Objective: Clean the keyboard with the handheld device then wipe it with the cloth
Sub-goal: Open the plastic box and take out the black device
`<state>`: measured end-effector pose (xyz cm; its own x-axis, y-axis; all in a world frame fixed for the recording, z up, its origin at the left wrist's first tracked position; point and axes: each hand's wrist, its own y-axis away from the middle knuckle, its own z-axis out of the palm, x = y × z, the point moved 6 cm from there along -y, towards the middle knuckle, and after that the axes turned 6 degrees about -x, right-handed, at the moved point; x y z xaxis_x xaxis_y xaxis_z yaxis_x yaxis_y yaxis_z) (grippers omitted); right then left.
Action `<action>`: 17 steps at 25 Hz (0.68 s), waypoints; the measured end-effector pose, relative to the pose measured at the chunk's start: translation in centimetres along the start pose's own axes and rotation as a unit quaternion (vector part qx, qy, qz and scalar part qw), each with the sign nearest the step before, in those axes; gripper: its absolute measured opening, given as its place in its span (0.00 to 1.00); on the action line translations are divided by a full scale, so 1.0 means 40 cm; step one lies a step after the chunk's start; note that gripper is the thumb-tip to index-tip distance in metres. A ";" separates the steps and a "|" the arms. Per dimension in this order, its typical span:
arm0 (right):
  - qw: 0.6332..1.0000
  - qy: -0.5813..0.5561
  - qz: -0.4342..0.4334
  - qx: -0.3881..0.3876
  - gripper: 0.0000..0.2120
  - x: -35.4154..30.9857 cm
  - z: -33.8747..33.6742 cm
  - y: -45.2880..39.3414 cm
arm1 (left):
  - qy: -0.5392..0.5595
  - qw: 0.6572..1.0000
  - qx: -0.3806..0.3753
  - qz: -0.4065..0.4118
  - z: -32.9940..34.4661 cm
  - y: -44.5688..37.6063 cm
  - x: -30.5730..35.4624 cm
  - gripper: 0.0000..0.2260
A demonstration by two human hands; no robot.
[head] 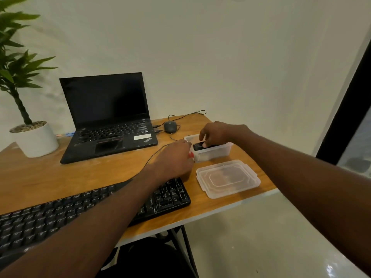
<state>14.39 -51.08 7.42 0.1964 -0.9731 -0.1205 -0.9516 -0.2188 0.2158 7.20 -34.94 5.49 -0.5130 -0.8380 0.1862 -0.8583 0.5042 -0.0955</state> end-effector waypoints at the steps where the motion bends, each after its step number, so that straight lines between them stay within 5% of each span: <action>1: 1.000 -0.004 -0.004 -0.024 0.17 0.003 0.001 -0.013 | 0.000 1.000 -0.002 0.001 0.001 -0.004 -0.002 0.22; 7: 0.996 0.029 -0.046 -0.076 0.18 0.011 0.018 -0.045 | -0.003 1.000 0.001 -0.004 0.021 -0.005 0.010 0.20; 13: 0.995 0.076 -0.037 0.044 0.18 0.000 -0.024 0.023 | 0.016 1.000 -0.005 -0.004 0.010 0.006 0.028 0.24; 15: 0.987 -0.054 -0.033 0.150 0.18 -0.002 -0.062 0.075 | 0.055 0.998 0.030 0.008 -0.022 0.036 0.023 0.29; 17: 0.906 -0.343 -0.075 0.236 0.17 -0.044 -0.070 0.149 | 0.103 0.990 0.095 0.006 -0.059 0.102 -0.006 0.30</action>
<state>9.02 -50.87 11.62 0.2919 -0.6253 -0.7237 -0.9536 -0.1316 -0.2708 3.86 -32.19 7.38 -0.5261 -0.7617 0.3783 -0.8494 0.4485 -0.2783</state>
